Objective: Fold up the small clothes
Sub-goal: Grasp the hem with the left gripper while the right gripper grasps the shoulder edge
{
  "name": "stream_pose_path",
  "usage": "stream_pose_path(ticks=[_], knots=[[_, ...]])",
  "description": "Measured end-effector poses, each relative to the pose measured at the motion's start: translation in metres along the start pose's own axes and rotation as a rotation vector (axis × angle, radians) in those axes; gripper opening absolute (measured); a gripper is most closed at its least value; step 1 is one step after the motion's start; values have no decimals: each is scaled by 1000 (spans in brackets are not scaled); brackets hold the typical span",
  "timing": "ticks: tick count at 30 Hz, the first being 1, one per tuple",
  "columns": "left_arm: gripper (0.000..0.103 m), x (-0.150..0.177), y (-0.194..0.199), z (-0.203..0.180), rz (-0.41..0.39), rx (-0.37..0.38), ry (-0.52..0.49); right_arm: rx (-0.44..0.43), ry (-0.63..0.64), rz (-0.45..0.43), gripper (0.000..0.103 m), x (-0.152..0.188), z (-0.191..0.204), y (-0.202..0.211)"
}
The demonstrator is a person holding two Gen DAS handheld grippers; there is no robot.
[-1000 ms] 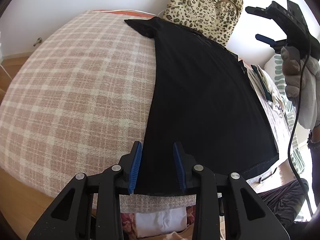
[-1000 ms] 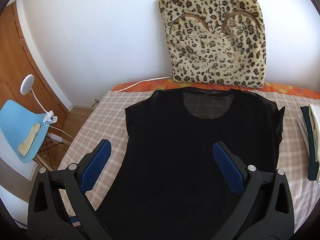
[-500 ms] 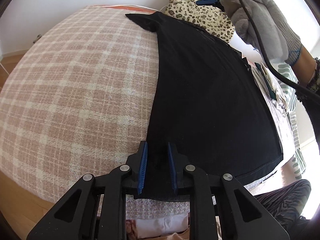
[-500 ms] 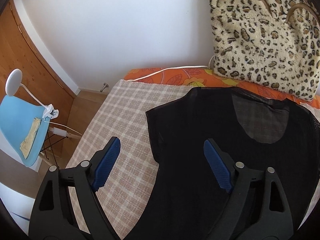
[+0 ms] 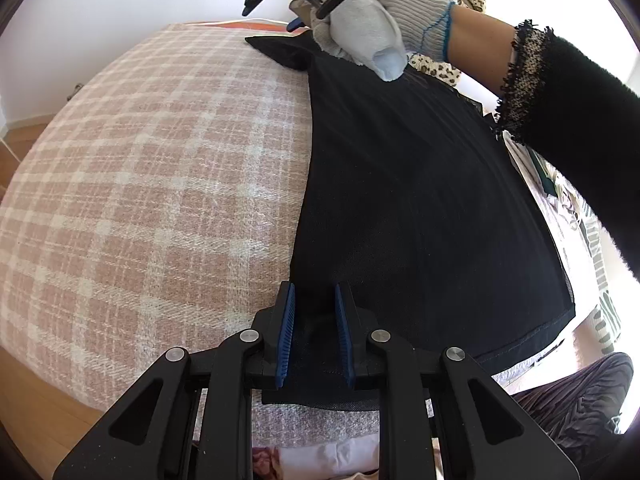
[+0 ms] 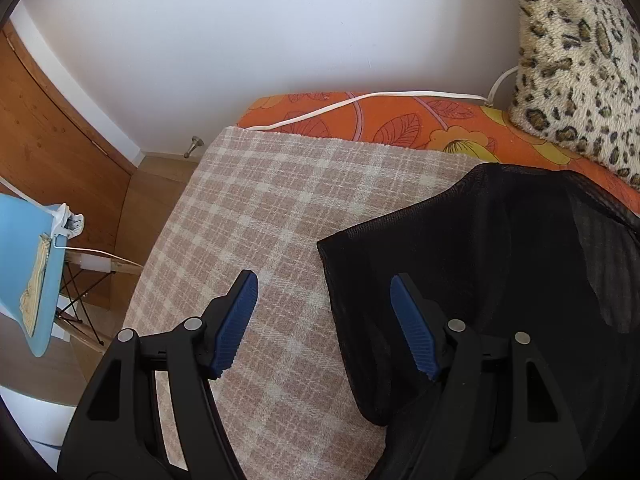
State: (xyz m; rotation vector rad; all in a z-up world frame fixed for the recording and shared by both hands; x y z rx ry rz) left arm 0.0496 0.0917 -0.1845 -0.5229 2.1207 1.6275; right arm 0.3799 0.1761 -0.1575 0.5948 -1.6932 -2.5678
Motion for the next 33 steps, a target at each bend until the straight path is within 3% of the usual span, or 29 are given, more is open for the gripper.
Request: stream_pose_path(ticks=[10, 18, 21, 25, 33], knots=[[18, -2, -1, 5, 2, 34, 47, 139, 61, 17, 70, -10, 0, -47], [18, -5, -1, 9, -1, 50, 78, 259, 188, -20, 67, -4, 10, -54], [18, -4, 0, 8, -4, 48, 74, 265, 193, -33, 50, -5, 7, -50], [11, -3, 0, 8, -3, 36, 65, 280, 167, -39, 10, -8, -8, -39], [5, -4, 3, 11, 3, 65, 104, 238, 53, -80, 5, -27, -40, -16]])
Point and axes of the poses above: each gripper's, at about its wrist camera, not at the fingertips, and y roughly against the way its jaws point, z to its left, x to its underside, the point moved 5 cm from there along -y, roughly the way its jaws point, and after that the axes turned 7 degrees about -y, right-handed, at the moved point
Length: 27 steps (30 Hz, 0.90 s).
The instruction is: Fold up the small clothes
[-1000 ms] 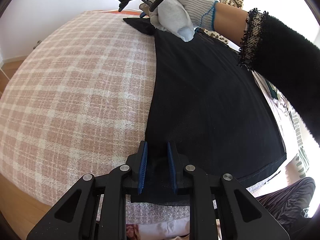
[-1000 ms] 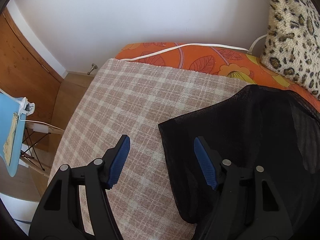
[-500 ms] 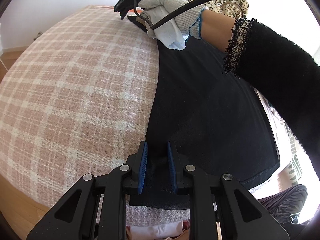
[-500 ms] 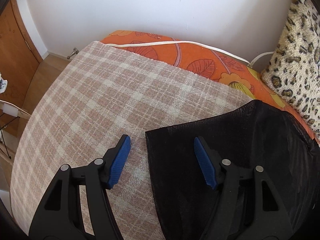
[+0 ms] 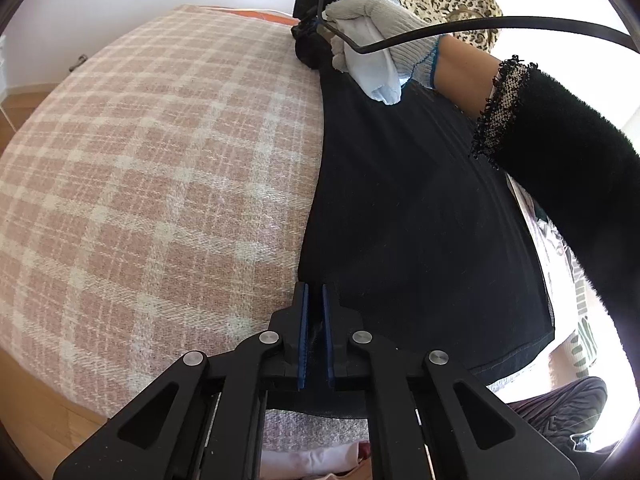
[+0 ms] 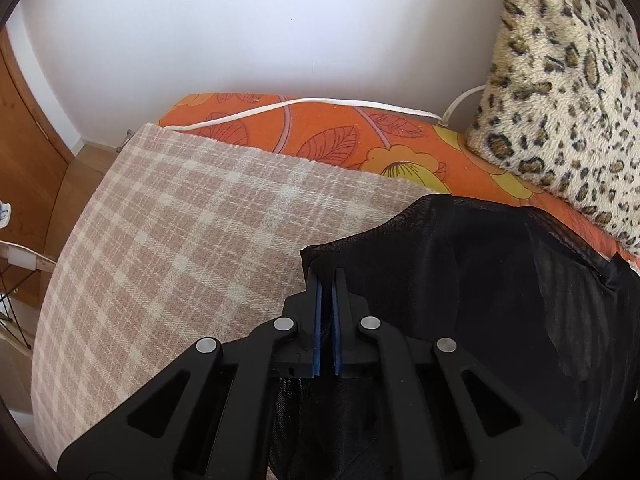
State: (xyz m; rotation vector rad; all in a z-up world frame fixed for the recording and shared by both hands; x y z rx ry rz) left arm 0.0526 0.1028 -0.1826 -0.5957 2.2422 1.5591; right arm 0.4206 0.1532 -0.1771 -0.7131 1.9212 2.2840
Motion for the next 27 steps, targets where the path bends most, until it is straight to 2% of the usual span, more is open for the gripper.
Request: stream_pose_path(ticks=[9, 16, 22, 27], knots=[[2, -5, 10, -17, -43, 22, -51, -18, -29, -65, 4, -22, -29, 33], [2, -15, 7, -40, -53, 74, -84, -41, -51, -104, 4, -35, -55, 62], [2, -14, 3, -67, -47, 105, -143, -17, -55, -119, 4, -34, -81, 77], [2, -13, -6, -91, -29, 133, -189, 16, -99, -133, 4, -29, -121, 85]])
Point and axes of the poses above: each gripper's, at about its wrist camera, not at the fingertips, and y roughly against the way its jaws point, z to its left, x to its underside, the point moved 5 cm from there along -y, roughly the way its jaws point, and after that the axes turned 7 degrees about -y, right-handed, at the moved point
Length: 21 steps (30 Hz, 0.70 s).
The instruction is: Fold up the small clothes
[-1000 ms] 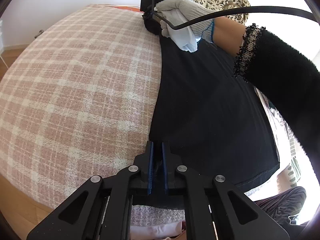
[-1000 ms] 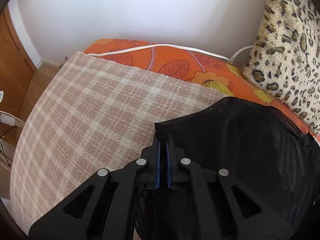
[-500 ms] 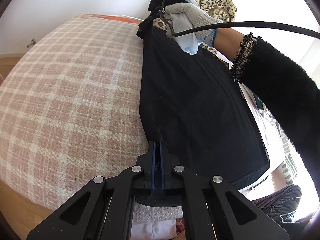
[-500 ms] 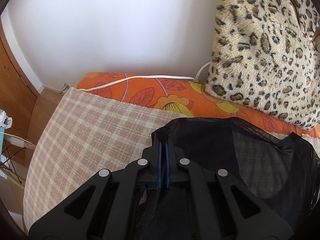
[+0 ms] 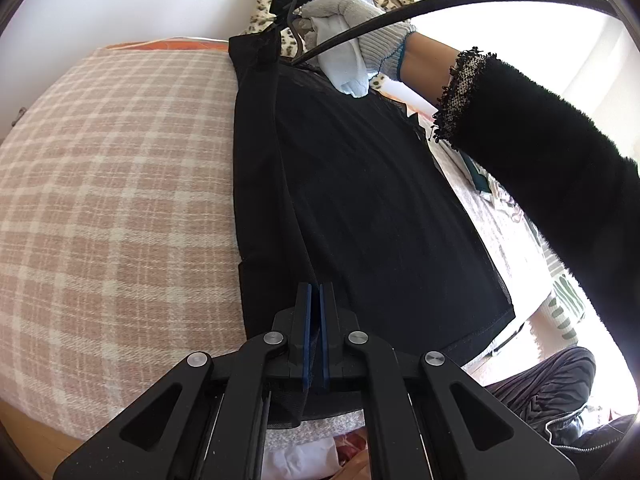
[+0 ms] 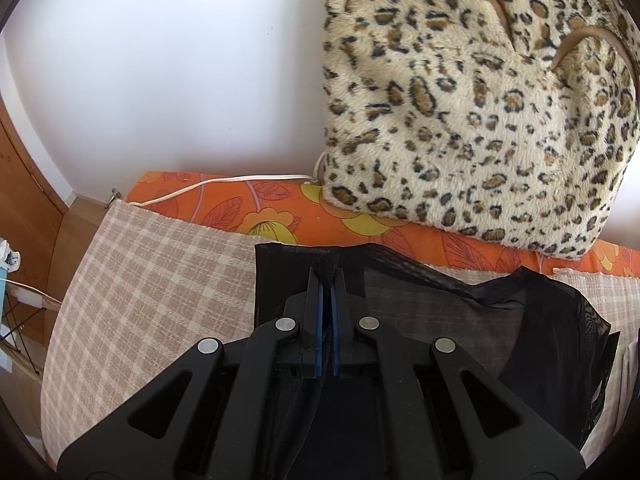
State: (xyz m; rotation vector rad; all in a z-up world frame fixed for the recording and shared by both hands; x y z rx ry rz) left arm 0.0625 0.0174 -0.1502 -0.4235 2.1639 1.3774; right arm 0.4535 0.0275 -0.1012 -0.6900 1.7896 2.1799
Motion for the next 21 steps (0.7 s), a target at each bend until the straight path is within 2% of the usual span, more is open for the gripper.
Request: stream_pose_path(ticks=[6, 9, 17, 19, 21], knots=[[2, 4, -16, -23, 40, 19, -71, 60, -49, 5, 4, 12, -55, 1], [2, 8, -24, -27, 68, 30, -69, 74, -73, 14, 4, 18, -75, -3], [2, 1, -35, -50, 75, 107, -60, 105, -78, 6, 4, 18, -95, -6], [2, 1, -37, -62, 81, 156, -87, 116, -73, 10, 4, 17, -96, -10], [3, 3, -37, -73, 93, 152, -147, 122, -68, 18, 4, 18, -96, -15]])
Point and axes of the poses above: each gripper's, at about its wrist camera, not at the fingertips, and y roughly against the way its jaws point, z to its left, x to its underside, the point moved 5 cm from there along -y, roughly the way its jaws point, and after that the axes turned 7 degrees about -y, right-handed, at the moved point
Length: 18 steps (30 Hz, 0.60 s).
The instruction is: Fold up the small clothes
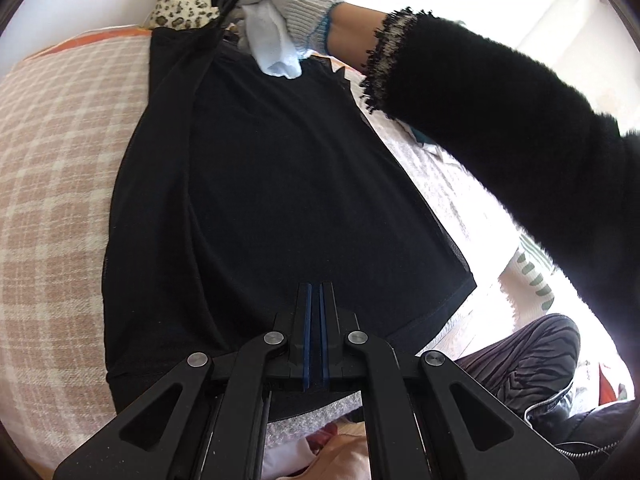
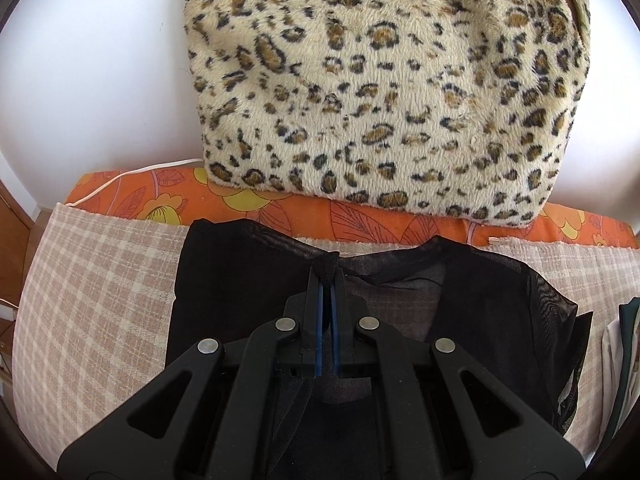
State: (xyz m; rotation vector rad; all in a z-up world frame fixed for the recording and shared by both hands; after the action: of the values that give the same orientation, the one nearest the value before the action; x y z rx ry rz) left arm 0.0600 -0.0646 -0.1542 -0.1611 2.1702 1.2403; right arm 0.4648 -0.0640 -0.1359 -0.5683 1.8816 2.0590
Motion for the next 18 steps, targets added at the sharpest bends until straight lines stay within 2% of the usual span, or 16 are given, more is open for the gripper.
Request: stream_pose_path(ticks=[1, 3, 5, 7, 8, 11, 14, 18], knots=[[5, 1, 1, -3, 8, -24, -26, -6, 5, 7, 4, 1, 1, -3], [24, 6, 8, -4, 18, -83, -69, -14, 17, 23, 4, 5, 4, -10], [42, 13, 25, 4, -9, -166, -88, -7, 32, 33, 4, 9, 6, -14], [42, 23, 40, 18, -29, -230, -76, -13, 45, 35, 4, 12, 9, -15], [42, 28, 42, 23, -25, -238, -63, -16, 51, 34, 4, 13, 10, -14], [42, 40, 45, 33, 3, -253, -40, -16, 53, 37, 4, 15, 11, -15], [42, 48, 44, 32, 15, -224, -41, -21, 36, 39, 4, 15, 11, -16], [42, 45, 35, 18, 15, -246, -108, -21, 22, 45, 4, 17, 6, -14]])
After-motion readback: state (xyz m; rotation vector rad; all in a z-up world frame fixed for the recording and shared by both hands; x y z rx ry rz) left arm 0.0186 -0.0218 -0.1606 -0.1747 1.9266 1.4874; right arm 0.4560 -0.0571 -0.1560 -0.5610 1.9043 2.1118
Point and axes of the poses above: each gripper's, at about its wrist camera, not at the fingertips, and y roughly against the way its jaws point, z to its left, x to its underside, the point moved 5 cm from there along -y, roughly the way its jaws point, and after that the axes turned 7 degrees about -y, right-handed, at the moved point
